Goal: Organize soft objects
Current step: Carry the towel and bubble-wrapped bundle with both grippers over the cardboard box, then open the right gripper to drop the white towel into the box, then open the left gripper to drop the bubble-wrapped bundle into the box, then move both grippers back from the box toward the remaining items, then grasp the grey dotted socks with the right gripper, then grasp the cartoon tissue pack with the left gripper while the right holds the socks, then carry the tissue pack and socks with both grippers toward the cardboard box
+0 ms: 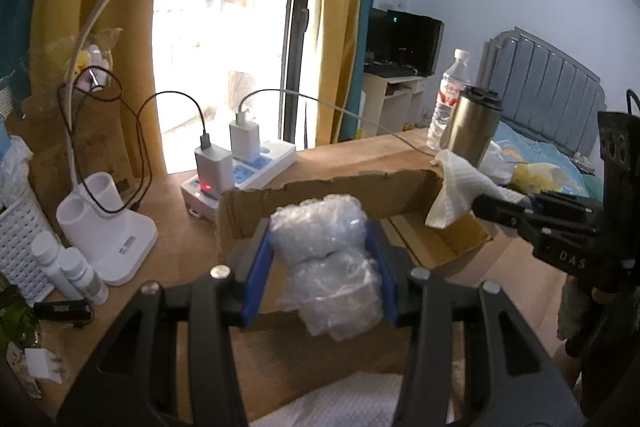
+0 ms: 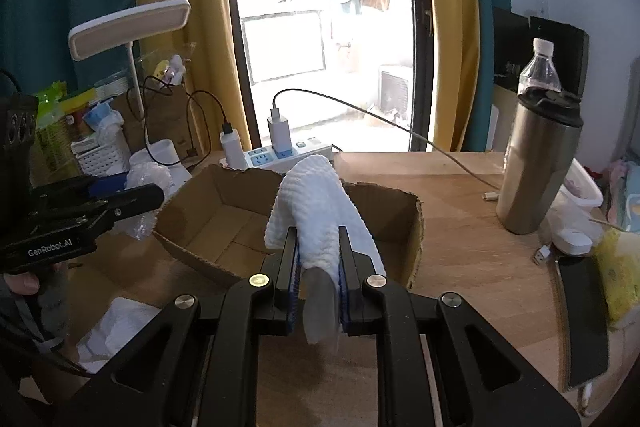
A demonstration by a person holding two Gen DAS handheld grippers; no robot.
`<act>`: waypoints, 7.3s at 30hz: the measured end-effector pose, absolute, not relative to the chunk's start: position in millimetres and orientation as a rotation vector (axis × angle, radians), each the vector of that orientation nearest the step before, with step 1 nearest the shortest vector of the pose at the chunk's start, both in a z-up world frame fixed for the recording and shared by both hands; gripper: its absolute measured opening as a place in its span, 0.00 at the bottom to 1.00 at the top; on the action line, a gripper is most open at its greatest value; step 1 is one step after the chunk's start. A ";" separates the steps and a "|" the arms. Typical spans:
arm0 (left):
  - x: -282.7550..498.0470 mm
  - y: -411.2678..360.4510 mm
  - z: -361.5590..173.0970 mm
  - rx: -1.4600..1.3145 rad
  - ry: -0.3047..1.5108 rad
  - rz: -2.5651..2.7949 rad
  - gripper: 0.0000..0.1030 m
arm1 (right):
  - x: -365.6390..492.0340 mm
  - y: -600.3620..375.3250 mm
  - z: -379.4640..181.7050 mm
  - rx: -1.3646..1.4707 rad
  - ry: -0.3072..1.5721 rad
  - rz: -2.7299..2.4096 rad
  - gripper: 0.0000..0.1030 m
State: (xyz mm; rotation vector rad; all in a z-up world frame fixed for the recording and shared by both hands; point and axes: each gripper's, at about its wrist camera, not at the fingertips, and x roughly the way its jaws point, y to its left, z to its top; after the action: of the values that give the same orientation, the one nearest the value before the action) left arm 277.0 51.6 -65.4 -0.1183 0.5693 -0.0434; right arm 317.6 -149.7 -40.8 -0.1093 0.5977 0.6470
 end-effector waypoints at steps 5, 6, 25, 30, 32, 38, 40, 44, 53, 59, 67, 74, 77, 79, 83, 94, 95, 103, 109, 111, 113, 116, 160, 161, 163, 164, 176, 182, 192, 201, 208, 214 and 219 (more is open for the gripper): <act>289.2 56.9 -68.3 -0.128 0.560 -0.033 0.46 | 329.2 -141.6 -40.9 -0.121 0.591 0.662 0.16; 291.3 58.2 -69.1 -0.132 0.559 -0.030 0.46 | 331.0 -140.4 -40.4 -0.126 0.588 0.663 0.16; 312.9 63.8 -86.5 -0.186 0.609 -0.025 0.47 | 348.8 -120.2 -68.7 -0.164 0.663 0.671 0.24; 310.2 62.2 -83.2 -0.186 0.608 -0.017 0.51 | 344.8 -119.1 -66.0 -0.169 0.659 0.671 0.38; 308.0 61.7 -81.1 -0.182 0.606 -0.010 0.52 | 343.5 -118.7 -64.1 -0.166 0.658 0.667 0.43; 295.7 61.2 -71.9 -0.179 0.578 0.006 0.70 | 332.7 -123.7 -52.9 -0.159 0.638 0.661 0.46; 289.8 60.8 -68.1 -0.183 0.566 0.005 0.70 | 327.8 -125.3 -48.9 -0.160 0.630 0.657 0.46; 277.5 58.5 -61.0 -0.182 0.548 -0.001 0.70 | 317.9 -130.8 -41.6 -0.155 0.621 0.649 0.46; 252.3 50.7 -46.1 -0.179 0.518 -0.016 0.73 | 291.2 -141.1 -24.0 -0.154 0.592 0.635 0.47; 232.8 48.5 -38.8 -0.187 0.501 -0.021 0.74 | 272.9 -146.5 -15.0 -0.150 0.574 0.630 0.47; 206.1 46.6 -30.9 -0.192 0.476 -0.020 0.75 | 250.5 -151.7 -6.7 -0.156 0.562 0.625 0.48; 184.1 48.1 -23.9 -0.193 0.458 -0.018 0.75 | 230.5 -154.1 -1.1 -0.155 0.549 0.624 0.52; 175.3 47.5 -21.4 -0.191 0.452 -0.018 0.75 | 223.2 -154.6 1.0 -0.155 0.544 0.622 0.53; 169.7 47.3 -20.3 -0.192 0.447 -0.018 0.76 | 218.3 -155.4 2.5 -0.155 0.540 0.620 0.53; 158.3 48.3 -19.7 -0.200 0.439 -0.016 0.76 | 208.4 -156.1 5.2 -0.161 0.535 0.618 0.53; 135.3 46.0 -22.8 -0.180 0.431 0.000 0.76 | 183.9 -161.6 5.8 -0.165 0.532 0.602 0.54; 132.4 45.2 -23.5 -0.175 0.431 0.004 0.76 | 181.7 -162.5 5.2 -0.165 0.533 0.601 0.54; 110.7 37.4 -30.9 -0.147 0.433 0.024 0.77 | 158.2 -167.9 4.9 -0.180 0.508 0.593 0.61; 100.4 30.8 -40.7 -0.142 0.443 0.025 0.77 | 149.1 -176.0 -11.1 -0.171 0.543 0.590 0.61; 98.2 29.0 -45.0 -0.148 0.456 0.025 0.77 | 146.7 -177.3 -16.3 -0.172 0.554 0.590 0.61; 97.3 27.0 -48.1 -0.149 0.469 0.021 0.77 | 144.7 -179.1 -20.7 -0.175 0.565 0.588 0.61; 94.6 23.1 -50.7 -0.142 0.476 0.017 0.77 | 142.0 -183.9 -22.0 -0.165 0.567 0.585 0.61; 118.6 -94.8 -133.0 0.072 0.764 -0.166 0.77 | 143.9 -224.9 -121.9 -0.153 0.756 0.637 0.40; 120.3 -97.5 -135.0 0.077 0.773 -0.175 0.77 | 144.3 -228.0 -120.9 -0.153 0.754 0.630 0.39; 122.7 -101.7 -138.4 0.085 0.787 -0.183 0.77 | 144.9 -233.5 -119.5 -0.152 0.751 0.616 0.39; 123.8 -103.6 -139.8 0.090 0.792 -0.182 0.77 | 145.7 -236.5 -119.0 -0.151 0.751 0.609 0.39; 131.1 -108.3 -149.8 0.089 0.851 -0.182 0.76 | 142.0 -252.9 -100.8 -0.113 0.697 0.607 0.37; 130.4 -109.2 -153.1 0.088 0.874 -0.207 0.46 | 138.5 -251.0 -95.1 -0.111 0.684 0.615 0.35; 120.1 -105.5 -138.5 0.062 0.817 -0.236 0.46 | 128.4 -245.2 -75.8 -0.145 0.639 0.619 0.33; 110.6 -89.6 -119.3 0.020 0.758 -0.215 0.46 | 118.0 -239.4 -59.4 -0.166 0.596 0.626 0.33; 107.5 -76.9 -107.1 -0.008 0.725 -0.196 0.46 | 116.6 -230.9 -49.3 -0.181 0.576 0.635 0.33; 105.9 -66.5 -96.4 -0.034 0.696 -0.181 0.46 | 117.1 -225.3 -42.6 -0.189 0.564 0.636 0.33; 106.2 -55.3 -89.0 -0.064 0.674 -0.166 0.46 | 118.5 -218.1 -37.7 -0.197 0.557 0.645 0.33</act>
State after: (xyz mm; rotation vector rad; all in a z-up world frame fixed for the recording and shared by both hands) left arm 106.2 -55.3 -89.0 -0.0636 0.6741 -0.1657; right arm 118.5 -218.1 -37.7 -0.1972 0.5566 0.6449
